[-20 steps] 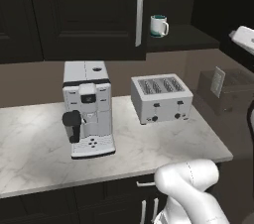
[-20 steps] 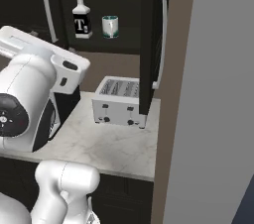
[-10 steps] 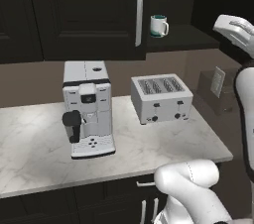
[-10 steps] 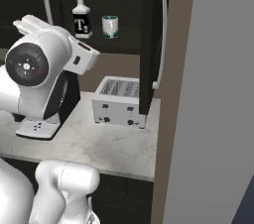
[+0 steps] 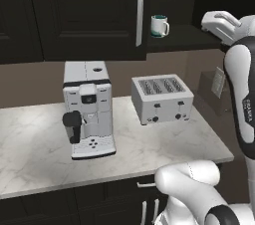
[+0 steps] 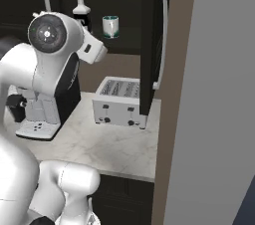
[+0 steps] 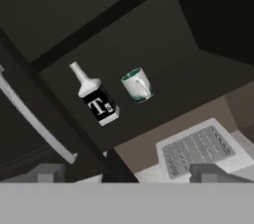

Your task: Open the cabinet directly in front. Then move the liquor and the mug to the dining counter with the jar on it.

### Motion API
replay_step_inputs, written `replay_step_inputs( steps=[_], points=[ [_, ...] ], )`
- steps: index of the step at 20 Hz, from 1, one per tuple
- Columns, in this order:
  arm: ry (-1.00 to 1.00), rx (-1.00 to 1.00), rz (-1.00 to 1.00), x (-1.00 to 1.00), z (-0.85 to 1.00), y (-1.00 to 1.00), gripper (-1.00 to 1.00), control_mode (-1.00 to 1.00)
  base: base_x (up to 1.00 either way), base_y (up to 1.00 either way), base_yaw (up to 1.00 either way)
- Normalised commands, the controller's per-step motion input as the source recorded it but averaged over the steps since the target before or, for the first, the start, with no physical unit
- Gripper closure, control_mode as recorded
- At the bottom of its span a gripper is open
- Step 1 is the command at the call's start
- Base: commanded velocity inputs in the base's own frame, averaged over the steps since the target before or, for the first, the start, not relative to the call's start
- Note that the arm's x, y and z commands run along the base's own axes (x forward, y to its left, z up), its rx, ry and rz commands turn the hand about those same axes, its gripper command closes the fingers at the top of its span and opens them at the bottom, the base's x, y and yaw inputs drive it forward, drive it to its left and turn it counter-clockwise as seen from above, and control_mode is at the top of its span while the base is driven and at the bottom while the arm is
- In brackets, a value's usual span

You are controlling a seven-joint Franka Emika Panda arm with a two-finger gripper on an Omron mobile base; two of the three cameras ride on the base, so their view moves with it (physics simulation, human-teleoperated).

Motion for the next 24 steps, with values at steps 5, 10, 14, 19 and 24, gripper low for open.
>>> replay_step_inputs(
  steps=[5, 10, 14, 19, 24],
  points=[
    [0.01, 0.01, 0.01, 0.31, -0.29, 0.00, -1.00, -1.00, 0.00, 0.00, 0.00],
    [0.00, 0.02, 0.02, 0.11, -0.25, 0.08, -1.00, -1.00, 0.00, 0.00, 0.00],
    [0.00, 0.01, 0.00, 0.34, -0.05, 0.26, -1.00, -1.00, 0.00, 0.00, 0.00],
    [0.06, 0.00, 0.01, 0.38, 0.00, 0.45, -1.00, -1.00, 0.00, 0.00, 0.00],
    [0.10, 0.00, 0.09, 0.31, 0.00, 0.45, -1.00, -1.00, 0.00, 0.00, 0.00]
  ],
)
